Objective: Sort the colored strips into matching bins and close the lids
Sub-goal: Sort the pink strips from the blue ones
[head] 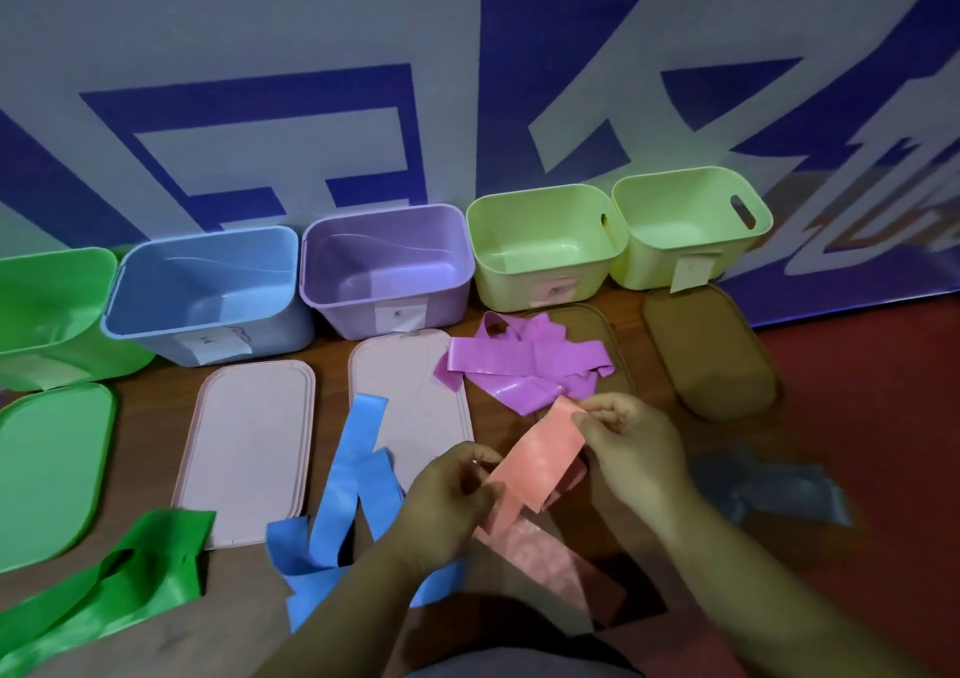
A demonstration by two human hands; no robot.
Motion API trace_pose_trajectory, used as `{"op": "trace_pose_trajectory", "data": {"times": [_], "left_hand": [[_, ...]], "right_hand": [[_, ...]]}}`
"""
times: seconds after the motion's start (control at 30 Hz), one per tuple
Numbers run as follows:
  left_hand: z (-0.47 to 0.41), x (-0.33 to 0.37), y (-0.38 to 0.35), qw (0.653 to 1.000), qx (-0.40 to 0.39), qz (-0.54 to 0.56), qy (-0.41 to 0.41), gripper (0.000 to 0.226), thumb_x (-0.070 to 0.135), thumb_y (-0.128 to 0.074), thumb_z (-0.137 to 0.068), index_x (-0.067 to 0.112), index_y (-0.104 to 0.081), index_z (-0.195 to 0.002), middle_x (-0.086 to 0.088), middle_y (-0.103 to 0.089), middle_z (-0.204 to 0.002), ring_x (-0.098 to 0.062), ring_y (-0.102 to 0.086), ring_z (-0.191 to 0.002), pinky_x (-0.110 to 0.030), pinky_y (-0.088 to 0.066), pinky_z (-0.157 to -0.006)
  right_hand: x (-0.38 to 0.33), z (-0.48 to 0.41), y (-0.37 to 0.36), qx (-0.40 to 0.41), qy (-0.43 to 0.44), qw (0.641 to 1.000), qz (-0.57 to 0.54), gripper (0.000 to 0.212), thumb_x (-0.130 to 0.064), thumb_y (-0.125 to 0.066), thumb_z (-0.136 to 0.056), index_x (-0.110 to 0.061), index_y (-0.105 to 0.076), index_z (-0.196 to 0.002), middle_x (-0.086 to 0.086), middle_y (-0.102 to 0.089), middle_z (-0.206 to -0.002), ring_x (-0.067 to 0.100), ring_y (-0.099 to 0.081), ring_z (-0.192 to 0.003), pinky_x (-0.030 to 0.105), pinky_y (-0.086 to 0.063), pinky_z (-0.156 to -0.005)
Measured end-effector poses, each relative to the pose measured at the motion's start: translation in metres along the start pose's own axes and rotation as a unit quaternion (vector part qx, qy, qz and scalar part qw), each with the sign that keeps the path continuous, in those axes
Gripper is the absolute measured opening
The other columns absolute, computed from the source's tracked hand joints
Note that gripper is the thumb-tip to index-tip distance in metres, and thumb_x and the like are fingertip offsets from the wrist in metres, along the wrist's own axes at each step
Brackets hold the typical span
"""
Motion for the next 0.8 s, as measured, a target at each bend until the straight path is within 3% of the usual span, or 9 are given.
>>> {"op": "trace_pose_trajectory", "data": {"times": [0.13,0.2,0.3,0.43,0.5,0.57,0.63,0.7,0.8], "left_hand": [[-0.005,-0.023,-0.026,0.998,0.013,-0.044,0.042,0.016,0.008,-0.067,-0.088,0.022,-0.068,-0.096,0.006,-0.070,-0.085,-0.010,-0.063,-0.075,-0.015,-0.050,-0.064],[-0.004,-0.030,-0.028,0.994,0.034,-0.093,0.055,0.013,0.016,-0.069,-0.087,0.025,-0.068,-0.097,0.008,-0.069,-0.087,-0.011,-0.064,-0.078,-0.016,-0.050,-0.067],[0.004,-0.034,-0.017,0.987,0.073,-0.126,0.073,0.008,0.023,-0.068,-0.087,0.029,-0.067,-0.091,0.013,-0.068,-0.083,-0.008,-0.065,-0.079,-0.019,-0.050,-0.071],[0.025,-0.055,0.016,0.977,0.115,-0.142,0.113,0.016,0.024,-0.071,-0.083,0.036,-0.064,-0.091,0.012,-0.069,-0.086,-0.002,-0.064,-0.078,-0.023,-0.053,-0.074],[0.039,-0.063,0.036,0.970,0.154,-0.143,0.119,0.015,0.024,-0.071,-0.085,0.034,-0.064,-0.095,0.011,-0.069,-0.089,-0.002,-0.064,-0.080,-0.018,-0.049,-0.073],[0.050,-0.071,0.054,0.966,0.183,-0.132,0.127,0.018,0.023,-0.072,-0.085,0.032,-0.063,-0.098,0.013,-0.065,-0.094,-0.001,-0.062,-0.083,-0.015,-0.047,-0.075],[0.059,-0.079,0.075,0.959,0.201,-0.155,0.123,0.023,0.022,-0.072,-0.085,0.029,-0.063,-0.105,0.012,-0.060,-0.100,-0.002,-0.058,-0.085,-0.018,-0.046,-0.082],[0.065,-0.087,0.096,0.950,0.208,-0.207,0.108,0.026,0.025,-0.072,-0.083,0.026,-0.066,-0.108,0.008,-0.058,-0.103,-0.009,-0.058,-0.093,-0.022,-0.043,-0.087],[0.079,-0.105,0.126,0.943,0.206,-0.237,0.113,0.035,0.037,-0.072,-0.079,0.027,-0.067,-0.113,0.003,-0.057,-0.113,-0.019,-0.058,-0.105,-0.031,-0.046,-0.093]], "right_hand": [[0.034,-0.012,-0.010,-0.043,0.000,0.998,0.047,0.006,-0.020,-0.073,-0.084,-0.025,-0.072,-0.088,-0.010,-0.074,-0.085,0.007,-0.069,-0.082,0.023,-0.050,-0.071],[0.043,-0.015,-0.018,-0.081,0.011,0.992,0.100,0.017,-0.024,-0.072,-0.086,-0.024,-0.072,-0.102,-0.008,-0.074,-0.101,0.011,-0.068,-0.095,0.024,-0.050,-0.081],[0.040,-0.015,-0.027,-0.110,0.061,0.977,0.174,0.030,-0.025,-0.072,-0.084,-0.022,-0.070,-0.114,-0.003,-0.068,-0.111,0.019,-0.063,-0.102,0.023,-0.043,-0.082],[0.018,-0.005,-0.047,-0.115,0.154,0.968,0.163,0.028,-0.017,-0.077,-0.077,-0.019,-0.073,-0.104,0.000,-0.069,-0.107,0.021,-0.064,-0.098,0.021,-0.043,-0.087],[0.004,0.006,-0.069,-0.138,0.198,0.955,0.174,0.023,-0.023,-0.075,-0.075,-0.020,-0.074,-0.098,-0.003,-0.071,-0.101,0.018,-0.064,-0.095,0.016,-0.034,-0.090],[-0.007,0.019,-0.096,-0.174,0.222,0.941,0.187,0.024,-0.032,-0.067,-0.074,-0.022,-0.073,-0.096,-0.006,-0.070,-0.100,0.016,-0.065,-0.095,0.019,-0.035,-0.093],[-0.014,0.033,-0.125,-0.222,0.230,0.929,0.187,0.027,-0.033,-0.063,-0.075,-0.022,-0.071,-0.099,-0.006,-0.067,-0.102,0.016,-0.065,-0.093,0.025,-0.046,-0.086],[-0.019,0.050,-0.152,-0.273,0.234,0.910,0.208,0.028,-0.031,-0.065,-0.079,-0.024,-0.070,-0.106,-0.008,-0.065,-0.108,0.015,-0.064,-0.091,0.021,-0.046,-0.080],[-0.020,0.076,-0.189,-0.325,0.246,0.883,0.234,0.034,-0.033,-0.070,-0.082,-0.025,-0.067,-0.115,-0.007,-0.062,-0.118,0.013,-0.061,-0.105,0.020,-0.044,-0.088]]}}
Point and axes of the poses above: each hand's wrist, its own z-axis away from the middle knuckle, its own y-axis out of the back of the hand, x = y × z, the point moved 9 cm from there along -z, towards the middle knuckle
